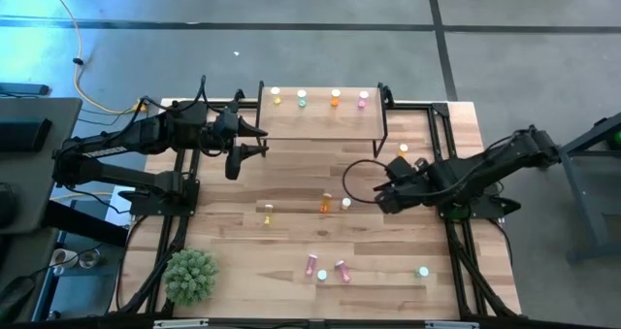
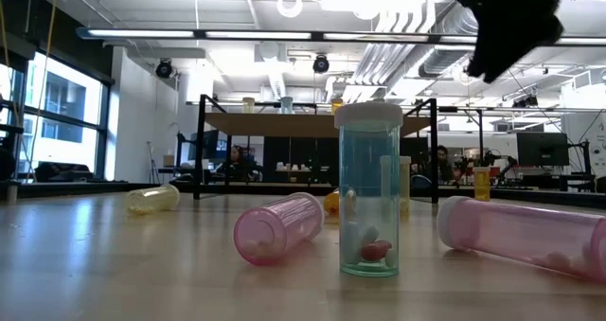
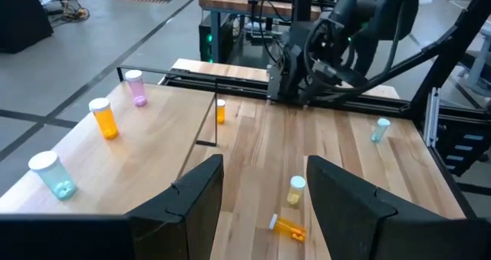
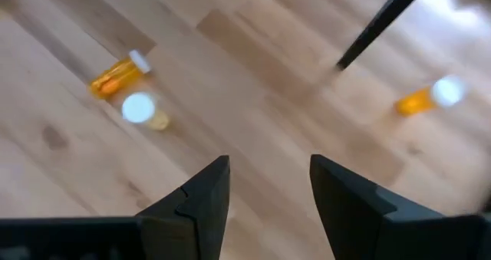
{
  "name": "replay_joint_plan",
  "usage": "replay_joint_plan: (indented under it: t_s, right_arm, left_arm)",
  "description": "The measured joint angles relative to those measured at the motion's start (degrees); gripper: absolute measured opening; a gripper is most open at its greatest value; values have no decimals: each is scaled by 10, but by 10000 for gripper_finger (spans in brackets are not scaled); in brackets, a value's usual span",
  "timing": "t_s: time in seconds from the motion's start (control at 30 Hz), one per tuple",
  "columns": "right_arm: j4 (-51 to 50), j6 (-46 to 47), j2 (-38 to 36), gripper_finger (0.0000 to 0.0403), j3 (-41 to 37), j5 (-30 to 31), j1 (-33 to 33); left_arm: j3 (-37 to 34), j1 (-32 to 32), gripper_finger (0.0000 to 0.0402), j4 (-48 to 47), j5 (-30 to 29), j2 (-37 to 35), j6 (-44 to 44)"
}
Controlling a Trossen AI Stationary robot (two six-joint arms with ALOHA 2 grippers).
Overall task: Pick and place medicine bottles onto shelf by color
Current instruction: Put the right yellow pill bottle on the shelf aligned with the other yellow pill bottle
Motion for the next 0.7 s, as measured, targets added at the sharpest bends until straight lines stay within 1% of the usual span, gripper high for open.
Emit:
replay_joint_plan:
  t_s: [0.13, 0.4, 0.53, 0.6, 0.7]
  right_arm:
    - [97, 24, -30, 172, -66, -10, 15]
    - [295, 6, -40, 172, -175, -12, 44]
    - [403, -24, -40, 172, -219, -13, 49]
    - [427, -30, -40, 172, -233, -14, 49]
    - [430, -14, -40, 172, -243, -14, 47]
  left_arm:
    - [0, 0, 179, 0, 0, 0, 0]
    - [0, 0, 179, 0, 0, 0, 0]
    - [0, 0, 179, 0, -1, 0, 0]
    - [0, 0, 179, 2, -11, 0, 0]
    - [0, 0, 179, 8, -14, 4, 0]
